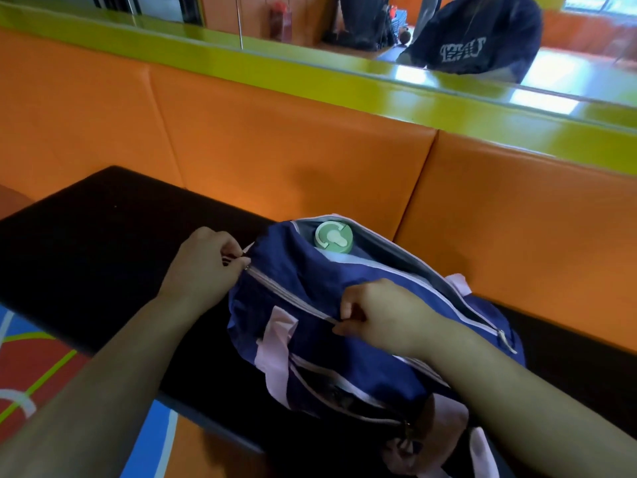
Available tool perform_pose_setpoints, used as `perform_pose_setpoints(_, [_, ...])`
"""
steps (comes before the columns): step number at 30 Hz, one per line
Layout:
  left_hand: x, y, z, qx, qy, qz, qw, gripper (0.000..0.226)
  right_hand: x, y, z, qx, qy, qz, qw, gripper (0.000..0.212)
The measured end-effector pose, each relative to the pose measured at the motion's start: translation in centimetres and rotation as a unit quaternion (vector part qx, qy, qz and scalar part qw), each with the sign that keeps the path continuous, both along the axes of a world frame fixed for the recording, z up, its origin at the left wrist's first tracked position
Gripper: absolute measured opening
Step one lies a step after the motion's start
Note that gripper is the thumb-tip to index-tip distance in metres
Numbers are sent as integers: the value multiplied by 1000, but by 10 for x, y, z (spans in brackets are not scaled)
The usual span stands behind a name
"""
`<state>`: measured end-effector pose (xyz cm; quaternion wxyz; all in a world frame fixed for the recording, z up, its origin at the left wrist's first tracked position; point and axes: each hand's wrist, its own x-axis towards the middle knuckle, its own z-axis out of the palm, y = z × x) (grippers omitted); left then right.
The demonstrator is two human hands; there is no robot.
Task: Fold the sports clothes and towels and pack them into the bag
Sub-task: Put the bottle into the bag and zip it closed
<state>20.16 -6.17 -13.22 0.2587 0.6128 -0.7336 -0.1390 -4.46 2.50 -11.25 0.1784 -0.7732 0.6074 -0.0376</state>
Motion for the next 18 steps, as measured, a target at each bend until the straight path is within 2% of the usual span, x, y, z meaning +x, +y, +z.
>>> perform_pose_setpoints(6, [-53,12,16,-41,19,-94,995,14,-36,19,3,-54,-106,-63,991,19])
perform_pose_setpoints(12, [-127,32,16,25,88,-201,975,18,-100,61,-3,-88,-165,-212,959,19])
perform_pose_setpoints(14, [-153,39,15,48,77,-253,963,17,-124,77,-9,-104,-160,-265,945,18])
perform_pose_setpoints(18, [-205,57,16,69,18,-351,934,14,-166,101,-17,-106,-92,-343,929,20])
